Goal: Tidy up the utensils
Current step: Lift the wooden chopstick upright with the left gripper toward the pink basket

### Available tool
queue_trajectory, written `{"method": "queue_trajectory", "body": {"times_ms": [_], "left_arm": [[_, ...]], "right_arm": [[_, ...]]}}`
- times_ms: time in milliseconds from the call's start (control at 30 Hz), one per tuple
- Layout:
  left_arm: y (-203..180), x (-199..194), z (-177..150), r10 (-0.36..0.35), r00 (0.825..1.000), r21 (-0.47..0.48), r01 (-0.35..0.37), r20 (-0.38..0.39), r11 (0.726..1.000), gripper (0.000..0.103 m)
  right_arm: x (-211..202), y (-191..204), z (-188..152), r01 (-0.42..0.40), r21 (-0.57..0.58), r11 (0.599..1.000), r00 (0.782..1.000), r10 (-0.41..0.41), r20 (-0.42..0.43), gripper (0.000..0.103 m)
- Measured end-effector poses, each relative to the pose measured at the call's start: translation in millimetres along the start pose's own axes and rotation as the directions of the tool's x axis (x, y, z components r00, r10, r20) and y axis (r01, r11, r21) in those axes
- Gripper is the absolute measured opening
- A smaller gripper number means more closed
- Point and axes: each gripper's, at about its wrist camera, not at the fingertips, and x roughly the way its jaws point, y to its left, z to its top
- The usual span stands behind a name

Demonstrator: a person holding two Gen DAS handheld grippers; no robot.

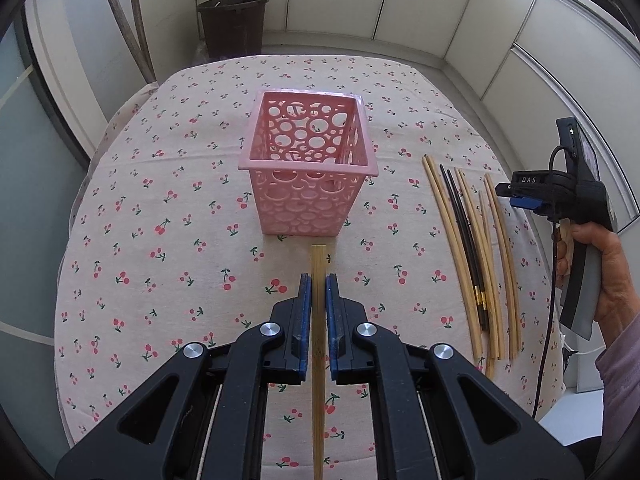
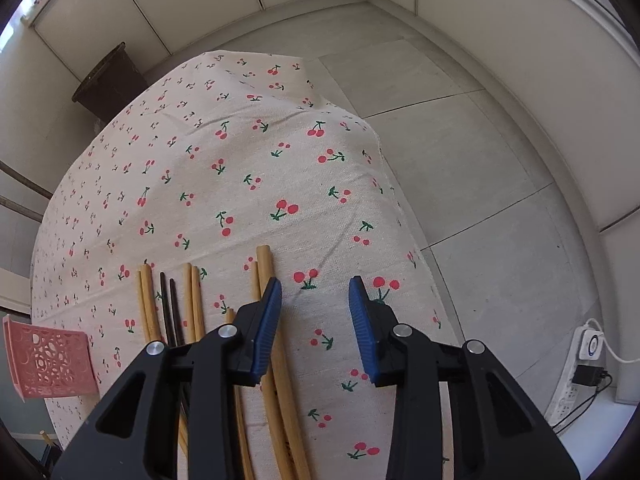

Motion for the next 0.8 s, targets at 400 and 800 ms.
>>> {"method": "queue_trajectory", "body": {"times_ms": [400,800], "left_arm": [[7.3,0.1,0.3,-0.005,1.0,-0.012,0.005,-0.009,1.0,0.007],[9.7,3.0,0.3,-0.006,1.0,-0.011,0.006,-0.014,1.0,0.007]], "right_arm": [[-6.4,-5.8,7.5,-0.118,0.07,0.991,0.993,0.12,-0.023,0.036],[5.1,23.1,2.0,0.014,-0.074,0.997,1.0,-0.015,-0.014,0.017]]}}
